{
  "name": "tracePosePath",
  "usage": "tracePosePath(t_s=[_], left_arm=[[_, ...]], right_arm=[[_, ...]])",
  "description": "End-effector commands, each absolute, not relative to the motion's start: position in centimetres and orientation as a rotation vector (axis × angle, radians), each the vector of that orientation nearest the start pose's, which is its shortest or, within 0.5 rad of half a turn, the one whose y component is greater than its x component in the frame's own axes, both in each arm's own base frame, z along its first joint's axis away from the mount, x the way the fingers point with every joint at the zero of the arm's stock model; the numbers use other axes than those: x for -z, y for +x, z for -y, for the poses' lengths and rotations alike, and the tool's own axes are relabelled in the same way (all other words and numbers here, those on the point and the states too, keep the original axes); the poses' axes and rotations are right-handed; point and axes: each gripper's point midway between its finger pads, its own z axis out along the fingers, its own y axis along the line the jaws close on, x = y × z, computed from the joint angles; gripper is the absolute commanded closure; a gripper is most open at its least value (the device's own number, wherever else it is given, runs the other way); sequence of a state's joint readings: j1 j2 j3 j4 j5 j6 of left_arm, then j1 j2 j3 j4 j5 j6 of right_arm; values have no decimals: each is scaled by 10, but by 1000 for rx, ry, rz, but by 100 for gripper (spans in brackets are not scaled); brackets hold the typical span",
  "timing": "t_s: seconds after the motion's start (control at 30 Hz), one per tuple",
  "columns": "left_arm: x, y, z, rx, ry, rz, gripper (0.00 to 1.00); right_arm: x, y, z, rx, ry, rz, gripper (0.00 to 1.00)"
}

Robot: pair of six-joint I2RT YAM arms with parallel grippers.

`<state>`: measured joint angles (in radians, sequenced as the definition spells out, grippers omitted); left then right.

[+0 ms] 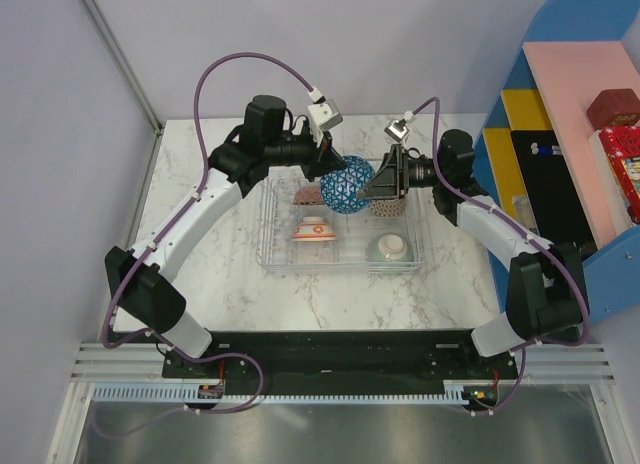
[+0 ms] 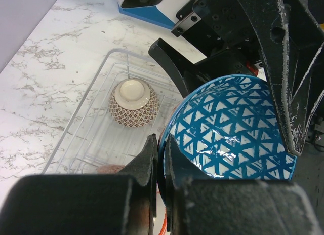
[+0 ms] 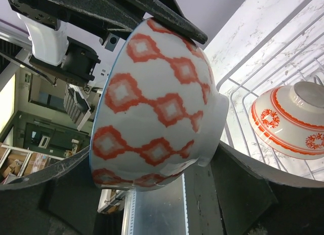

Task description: Load the bowls into the dish rack

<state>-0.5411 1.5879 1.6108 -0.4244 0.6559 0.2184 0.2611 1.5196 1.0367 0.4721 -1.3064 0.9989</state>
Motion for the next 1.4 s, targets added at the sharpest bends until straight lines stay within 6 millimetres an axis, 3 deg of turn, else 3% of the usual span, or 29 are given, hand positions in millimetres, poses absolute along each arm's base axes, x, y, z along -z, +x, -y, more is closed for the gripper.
tracePosePath(t_s=[0.0,0.2,0.37,1.1,1.13,1.17,1.23,1.27,1.33,1.37], left_arm=[[-369,328,321,845,1129,-1473,98],[-370,326,319,845,1131,-1469,98],[-371,320,319,863,1133,-1466,98],[-360,317,327,889,1152,-1485,98],[-359,318,327,887,1151,-1490,98],[-359,318,327,887,1153,-1487,98],[-359,317,327,888,1152,-1489,98],[-359,318,327,885,1152,-1487,98],[-359,317,327,886,1155,-1487,98],[-358,318,327,884,1155,-1488,98]], right_arm=[[-307,274,-258,-1873,-660,-1833,14],[-310,279,-256,-1858,-663,-1820,4],[-312,286,-251,-1839,-645,-1814,3],[-330,284,-247,-1827,-666,-1752,13],[-330,284,-247,-1828,-666,-1749,16],[-331,283,-247,-1826,-670,-1743,26],[-334,282,-246,-1830,-675,-1733,37],[-334,280,-246,-1830,-676,-1730,51],[-335,280,-246,-1829,-672,-1725,67],[-335,280,-246,-1827,-672,-1724,82]])
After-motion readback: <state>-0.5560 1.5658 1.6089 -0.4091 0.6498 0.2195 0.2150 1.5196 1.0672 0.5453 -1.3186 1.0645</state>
